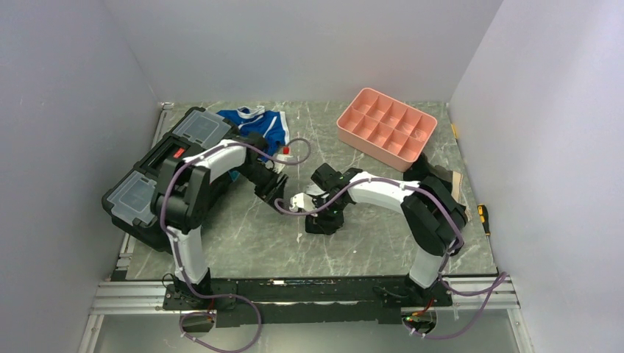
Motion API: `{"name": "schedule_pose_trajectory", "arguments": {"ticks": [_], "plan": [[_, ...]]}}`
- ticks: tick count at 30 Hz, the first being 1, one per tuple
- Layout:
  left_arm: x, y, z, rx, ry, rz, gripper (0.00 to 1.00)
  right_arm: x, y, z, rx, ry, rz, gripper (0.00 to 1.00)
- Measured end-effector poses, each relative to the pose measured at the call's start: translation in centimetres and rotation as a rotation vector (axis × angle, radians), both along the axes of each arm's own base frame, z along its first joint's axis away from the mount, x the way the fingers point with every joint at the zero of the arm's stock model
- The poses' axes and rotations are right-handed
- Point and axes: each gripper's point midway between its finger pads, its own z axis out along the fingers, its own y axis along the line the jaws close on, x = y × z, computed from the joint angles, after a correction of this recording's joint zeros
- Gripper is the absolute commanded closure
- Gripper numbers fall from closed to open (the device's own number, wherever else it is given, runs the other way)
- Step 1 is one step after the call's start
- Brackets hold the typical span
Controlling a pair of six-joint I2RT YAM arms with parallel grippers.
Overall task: Roll the underwear
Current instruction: Roll the underwear to the center of the board.
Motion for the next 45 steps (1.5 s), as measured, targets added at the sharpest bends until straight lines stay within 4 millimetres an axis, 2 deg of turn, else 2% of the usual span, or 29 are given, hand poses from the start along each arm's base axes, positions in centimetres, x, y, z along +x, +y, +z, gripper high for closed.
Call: {"name": "schedule_pose_trajectory", "arguments": {"ticks": [14,18,24,29,33,39,43,45], "plan": [[-0.4,7.4,4.7,0.059,-0.239,0.216,0.43,0.4,0.6,0.2,-0.007,0.247,-0.046,1.00],[-0.7,9.5,6.2,0.078,-0.364,0.267,0.39,0.6,0.7,0.3,0.014,0.330,-0.063,1.00],[-2.3,10.3,9.1,0.043,-0.648,0.232,0.33,1.3,0.9,0.6,0.039,0.444,-0.072,1.00],[-2.9,8.3,10.6,-0.012,-0.825,0.102,0.31,1.2,1.0,0.6,0.047,0.540,-0.072,1.00],[-3.9,4.8,10.2,-0.051,-0.916,-0.071,0.31,1.0,1.1,0.6,0.058,0.595,-0.062,1.00],[-4.7,0.3,8.0,-0.066,-0.959,-0.255,0.30,0.9,1.2,0.6,0.077,0.684,-0.061,1.00],[-5.1,-2.5,5.4,-0.051,-0.968,-0.366,0.29,0.8,1.2,0.6,0.090,0.739,-0.068,1.00],[-5.1,-3.7,3.6,-0.032,-0.960,-0.416,0.27,0.7,1.1,0.6,0.091,0.760,-0.068,1.00]]}}
